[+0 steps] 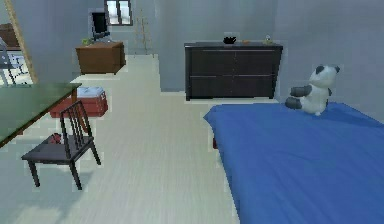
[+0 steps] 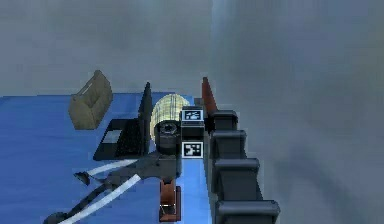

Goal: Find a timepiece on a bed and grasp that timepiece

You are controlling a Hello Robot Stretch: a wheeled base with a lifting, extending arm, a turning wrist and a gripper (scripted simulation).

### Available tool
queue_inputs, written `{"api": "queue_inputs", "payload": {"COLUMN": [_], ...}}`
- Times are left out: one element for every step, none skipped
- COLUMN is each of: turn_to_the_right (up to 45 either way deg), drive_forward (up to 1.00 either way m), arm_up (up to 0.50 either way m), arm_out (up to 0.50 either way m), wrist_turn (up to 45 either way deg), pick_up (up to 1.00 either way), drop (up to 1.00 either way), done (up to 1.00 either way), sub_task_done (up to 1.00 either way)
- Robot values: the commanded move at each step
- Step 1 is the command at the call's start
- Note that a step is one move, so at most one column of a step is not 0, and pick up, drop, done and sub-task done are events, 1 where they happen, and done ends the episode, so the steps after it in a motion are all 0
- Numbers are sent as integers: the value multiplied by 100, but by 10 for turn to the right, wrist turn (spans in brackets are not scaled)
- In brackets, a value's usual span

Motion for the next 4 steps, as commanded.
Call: {"api": "queue_inputs", "payload": {"turn_to_the_right": [0,0,0,0], "drive_forward": [0,0,0,0], "arm_up": [0,0,-30,0], "arm_out": [0,0,0,0], "wrist_turn": [450,270,0,0], "pick_up": [0,0,0,100], "drop": [0,0,0,0], "done": [0,0,0,0], "sub_task_done": [0,0,0,0]}}
